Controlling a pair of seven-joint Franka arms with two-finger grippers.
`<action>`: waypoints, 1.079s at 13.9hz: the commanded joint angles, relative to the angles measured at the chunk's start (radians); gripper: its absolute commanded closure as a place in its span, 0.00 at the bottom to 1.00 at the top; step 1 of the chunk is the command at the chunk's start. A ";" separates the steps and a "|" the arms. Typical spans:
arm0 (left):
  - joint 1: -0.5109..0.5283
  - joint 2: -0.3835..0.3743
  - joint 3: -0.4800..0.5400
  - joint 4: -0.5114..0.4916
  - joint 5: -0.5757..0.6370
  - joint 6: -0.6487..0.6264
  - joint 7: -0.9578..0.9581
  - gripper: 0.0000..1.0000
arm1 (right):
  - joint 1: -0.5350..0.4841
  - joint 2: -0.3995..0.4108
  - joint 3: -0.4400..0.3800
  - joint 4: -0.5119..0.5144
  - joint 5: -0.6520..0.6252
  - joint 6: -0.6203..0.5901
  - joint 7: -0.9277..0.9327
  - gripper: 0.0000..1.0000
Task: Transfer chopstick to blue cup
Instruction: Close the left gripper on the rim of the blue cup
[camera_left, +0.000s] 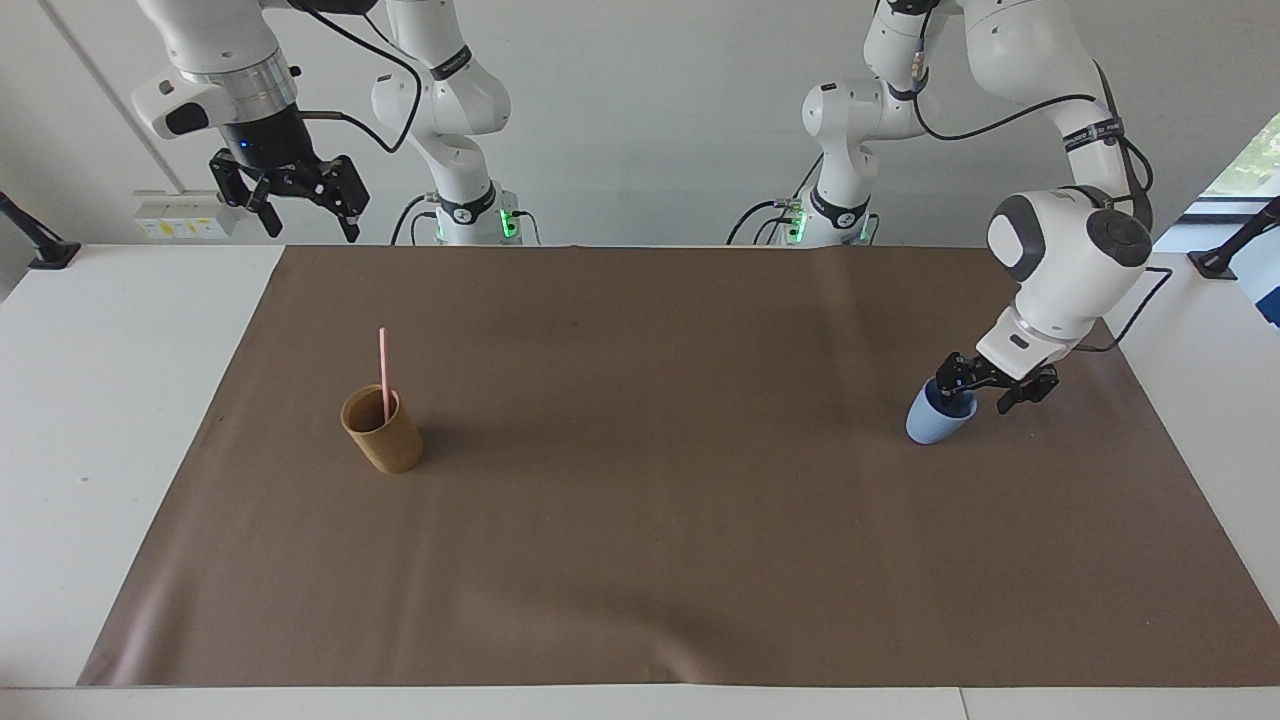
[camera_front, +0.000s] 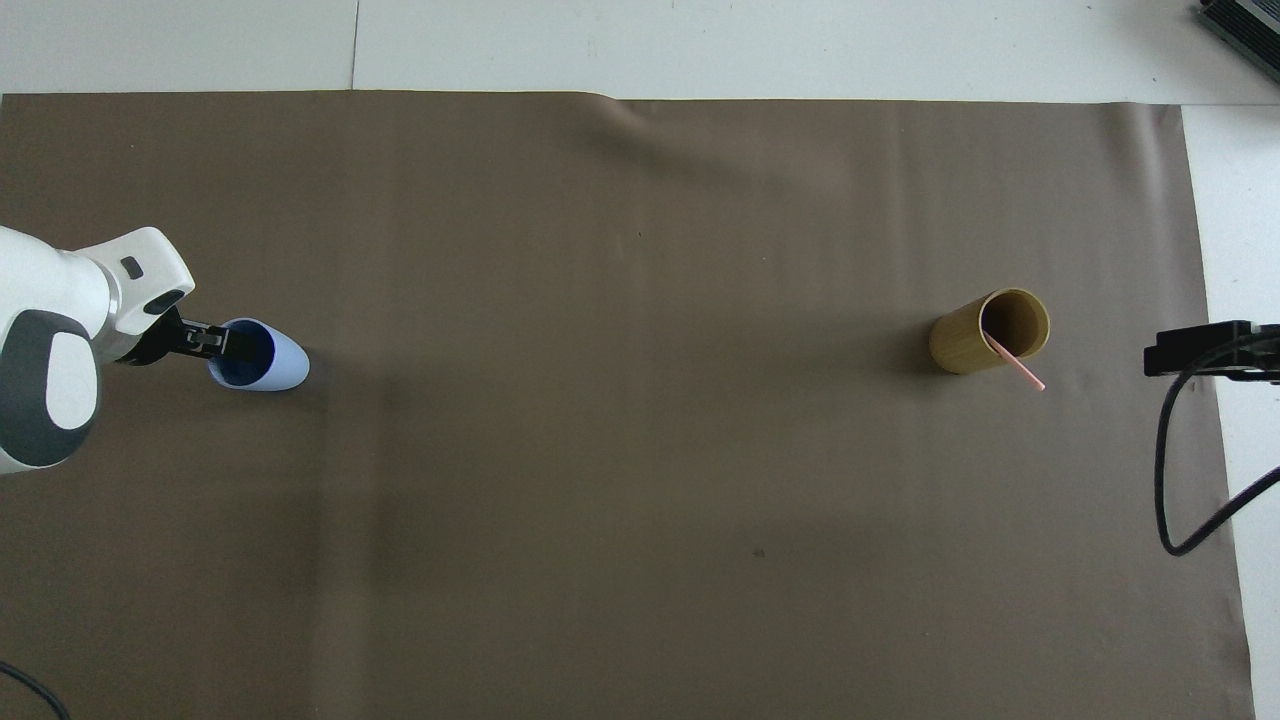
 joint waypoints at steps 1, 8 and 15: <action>0.010 -0.012 -0.001 -0.035 -0.079 0.037 0.018 0.59 | -0.016 -0.013 0.005 -0.021 0.021 0.019 0.006 0.00; 0.030 -0.017 0.000 -0.039 -0.107 0.010 0.021 1.00 | -0.016 -0.013 0.005 -0.021 0.021 0.019 0.008 0.00; -0.149 -0.081 -0.006 0.005 -0.095 -0.072 -0.207 1.00 | -0.017 -0.013 0.004 -0.021 0.021 0.016 0.005 0.00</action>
